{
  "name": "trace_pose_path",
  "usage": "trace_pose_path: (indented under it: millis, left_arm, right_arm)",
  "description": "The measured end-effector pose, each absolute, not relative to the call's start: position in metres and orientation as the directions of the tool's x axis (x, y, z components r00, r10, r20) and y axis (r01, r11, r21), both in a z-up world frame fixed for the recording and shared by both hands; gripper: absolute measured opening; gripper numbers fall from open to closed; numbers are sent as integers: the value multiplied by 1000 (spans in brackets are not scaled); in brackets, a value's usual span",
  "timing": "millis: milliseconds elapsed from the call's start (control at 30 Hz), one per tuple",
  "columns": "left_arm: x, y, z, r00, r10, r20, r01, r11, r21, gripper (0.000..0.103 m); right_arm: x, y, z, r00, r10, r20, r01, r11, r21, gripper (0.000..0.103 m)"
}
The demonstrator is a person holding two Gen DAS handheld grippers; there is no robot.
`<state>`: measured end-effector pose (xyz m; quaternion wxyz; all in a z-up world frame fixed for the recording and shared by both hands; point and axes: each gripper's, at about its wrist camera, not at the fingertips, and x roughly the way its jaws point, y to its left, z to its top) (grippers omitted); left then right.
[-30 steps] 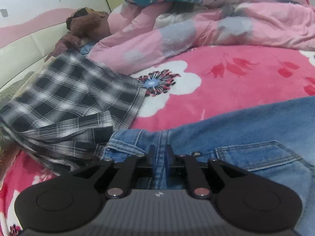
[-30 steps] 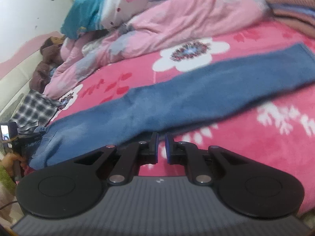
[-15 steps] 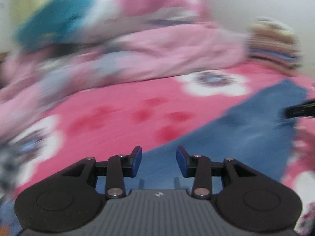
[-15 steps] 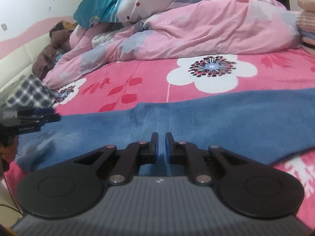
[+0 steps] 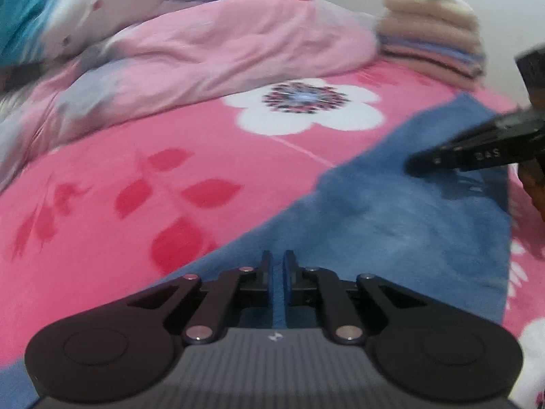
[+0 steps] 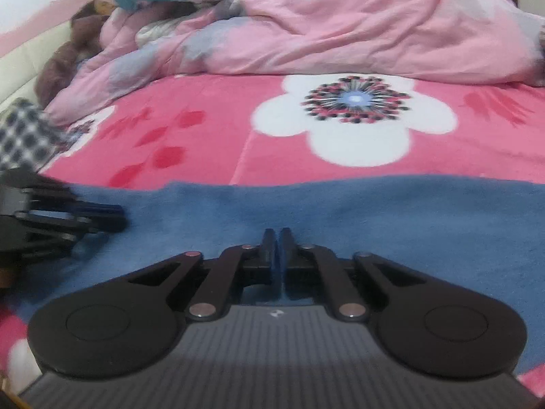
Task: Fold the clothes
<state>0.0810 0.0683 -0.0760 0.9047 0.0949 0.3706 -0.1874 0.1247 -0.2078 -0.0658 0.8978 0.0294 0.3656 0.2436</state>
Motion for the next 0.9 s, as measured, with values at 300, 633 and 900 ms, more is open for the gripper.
trace_pose_path:
  millis: [300, 633, 900]
  left_arm:
    - [78, 76, -75, 706, -235, -669, 335, 942, 22, 3]
    - [78, 77, -77, 717, -238, -655, 324, 946, 11, 3]
    - [78, 76, -79, 721, -237, -651, 324, 946, 15, 3]
  right_arm:
    - [138, -167, -47, 409, 674, -615, -637, 694, 337, 6]
    - [158, -203, -32, 529, 575, -624, -501, 805, 317, 6]
    - [93, -236, -48, 443, 525, -727, -563, 794, 229, 3]
